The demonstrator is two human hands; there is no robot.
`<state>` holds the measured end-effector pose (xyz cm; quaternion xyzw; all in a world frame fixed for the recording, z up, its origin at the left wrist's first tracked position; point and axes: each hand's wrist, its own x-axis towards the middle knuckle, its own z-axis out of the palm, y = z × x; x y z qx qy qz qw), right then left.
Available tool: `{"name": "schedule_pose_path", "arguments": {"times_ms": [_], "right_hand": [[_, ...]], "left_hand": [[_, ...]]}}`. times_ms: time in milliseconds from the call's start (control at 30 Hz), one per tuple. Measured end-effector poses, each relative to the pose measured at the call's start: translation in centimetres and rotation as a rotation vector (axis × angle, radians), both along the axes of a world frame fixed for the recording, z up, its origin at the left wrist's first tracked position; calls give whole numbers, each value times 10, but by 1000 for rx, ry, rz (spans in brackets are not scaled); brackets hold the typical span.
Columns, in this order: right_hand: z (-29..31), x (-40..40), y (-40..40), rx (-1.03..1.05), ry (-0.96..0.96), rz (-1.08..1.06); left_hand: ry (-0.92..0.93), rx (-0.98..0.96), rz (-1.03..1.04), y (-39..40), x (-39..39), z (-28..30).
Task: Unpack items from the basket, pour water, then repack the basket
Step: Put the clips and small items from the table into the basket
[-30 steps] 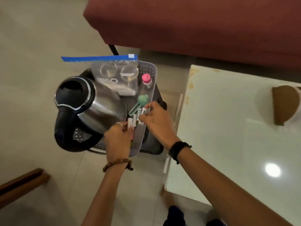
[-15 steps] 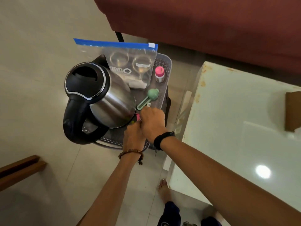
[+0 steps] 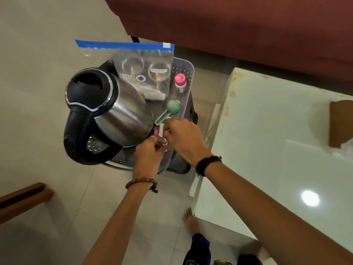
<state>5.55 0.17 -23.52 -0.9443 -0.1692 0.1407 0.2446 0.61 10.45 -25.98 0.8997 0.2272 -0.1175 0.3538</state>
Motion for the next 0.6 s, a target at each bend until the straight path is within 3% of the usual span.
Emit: {"name": "schedule_pose_path", "arguments": {"times_ms": [133,200,367,600], "right_hand": [[11,-24,-61,162,7,-142],[14,-40,-100,184,40,-229],[8,-92,-231,213,158,-460],[-6,-182,-439,107,193,-663]], "left_hand": [[-314,0,-77,-42,-15,31],[-379,-20,-168,-74,-25,41],[-270,-194,-316,-191,-54,33],[-122,-202,-576,-397,-119,12]]}}
